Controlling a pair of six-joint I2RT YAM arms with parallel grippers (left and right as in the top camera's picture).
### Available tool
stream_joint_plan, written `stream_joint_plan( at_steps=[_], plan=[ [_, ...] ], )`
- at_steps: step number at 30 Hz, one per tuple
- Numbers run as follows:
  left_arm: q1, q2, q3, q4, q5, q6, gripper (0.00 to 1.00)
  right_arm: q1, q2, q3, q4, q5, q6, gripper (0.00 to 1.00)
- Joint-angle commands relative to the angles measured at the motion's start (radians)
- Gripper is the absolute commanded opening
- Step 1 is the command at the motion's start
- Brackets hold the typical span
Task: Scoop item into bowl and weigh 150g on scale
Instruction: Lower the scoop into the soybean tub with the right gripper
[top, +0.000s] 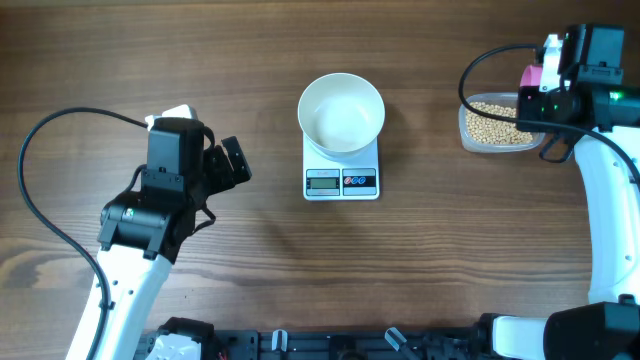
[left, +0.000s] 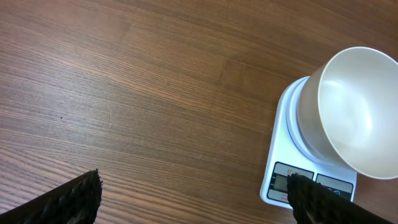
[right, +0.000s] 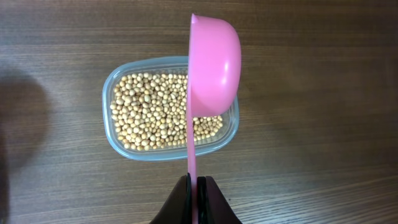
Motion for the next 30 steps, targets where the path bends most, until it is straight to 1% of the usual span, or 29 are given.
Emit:
stream_joint_plan(
  at_steps=[1, 6, 16, 20, 23, 30],
  plan=[
    [0.007, 0.005, 0.016, 0.003, -0.016, 0.015, 1.00, -0.001, 0.014, -0.006, -0.011, 0.020, -0.045, 0.04],
    [0.007, 0.005, 0.016, 0.003, -0.016, 0.015, 1.00, -0.001, 0.050, -0.006, -0.034, -0.027, -0.060, 0.04],
    [0.007, 0.005, 0.016, 0.003, -0.016, 0.015, 1.00, -0.001, 0.062, -0.006, -0.040, -0.036, -0.058, 0.04],
    [0.007, 0.005, 0.016, 0.003, -0.016, 0.015, 1.00, -0.001, 0.061, -0.005, -0.063, -0.108, -0.057, 0.04],
    [0.007, 0.005, 0.016, 0.003, -0.016, 0.015, 1.00, -0.001, 0.048, -0.005, -0.068, -0.158, -0.056, 0.04],
    [0.007, 0.005, 0.016, 0.003, -0.016, 0.015, 1.00, -0.001, -0.037, -0.005, -0.091, -0.161, -0.056, 0.04]
  ],
)
